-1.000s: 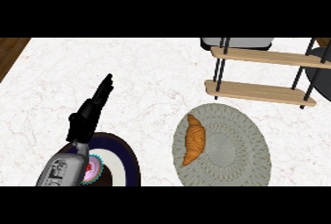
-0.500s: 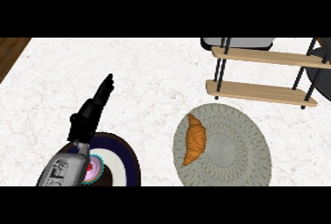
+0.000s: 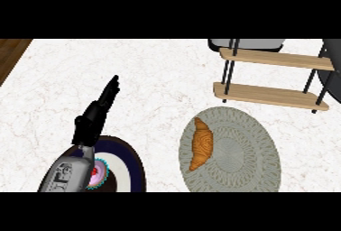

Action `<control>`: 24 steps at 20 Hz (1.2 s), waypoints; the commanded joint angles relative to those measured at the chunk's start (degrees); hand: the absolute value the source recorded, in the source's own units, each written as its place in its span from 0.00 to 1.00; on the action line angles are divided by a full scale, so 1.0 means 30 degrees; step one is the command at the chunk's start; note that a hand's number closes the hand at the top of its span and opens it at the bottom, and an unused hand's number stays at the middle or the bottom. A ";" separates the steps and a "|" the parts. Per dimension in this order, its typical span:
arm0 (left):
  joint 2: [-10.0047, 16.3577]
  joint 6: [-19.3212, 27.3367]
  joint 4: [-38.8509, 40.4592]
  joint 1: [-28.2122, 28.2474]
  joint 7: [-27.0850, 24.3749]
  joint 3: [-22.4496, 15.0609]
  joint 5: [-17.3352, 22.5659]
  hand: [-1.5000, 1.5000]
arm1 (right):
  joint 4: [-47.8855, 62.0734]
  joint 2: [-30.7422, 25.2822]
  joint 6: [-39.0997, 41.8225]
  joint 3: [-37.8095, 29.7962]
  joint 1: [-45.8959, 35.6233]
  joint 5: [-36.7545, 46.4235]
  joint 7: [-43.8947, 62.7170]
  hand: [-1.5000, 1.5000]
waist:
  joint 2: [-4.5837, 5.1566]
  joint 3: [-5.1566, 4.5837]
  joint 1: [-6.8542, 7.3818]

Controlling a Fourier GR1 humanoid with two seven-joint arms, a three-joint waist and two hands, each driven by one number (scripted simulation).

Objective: Pick the lemon from the placemat and place it in the tiered shelf

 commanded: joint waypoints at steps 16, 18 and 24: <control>0.0084 -0.0043 0.0564 -0.0113 -0.0107 0.0351 0.0073 0.50 | 0.2773 -0.2092 -0.1563 0.0532 0.0556 0.1691 0.0988 0.00 | -0.0074 -0.0047 -0.0171; 0.0249 -0.0350 0.0231 0.0234 -0.0193 0.0480 0.0381 0.50 | 0.2708 -0.1446 -0.2202 0.0589 0.1316 0.1756 0.1593 0.00 | -0.0178 -0.0036 -0.0291; 0.0351 -0.0185 -0.0528 -0.0233 0.0751 0.0364 0.0024 0.50 | 0.2150 -0.1838 -0.2967 -0.0693 0.1538 0.0569 0.1333 0.00 | -0.0150 -0.0016 -0.0277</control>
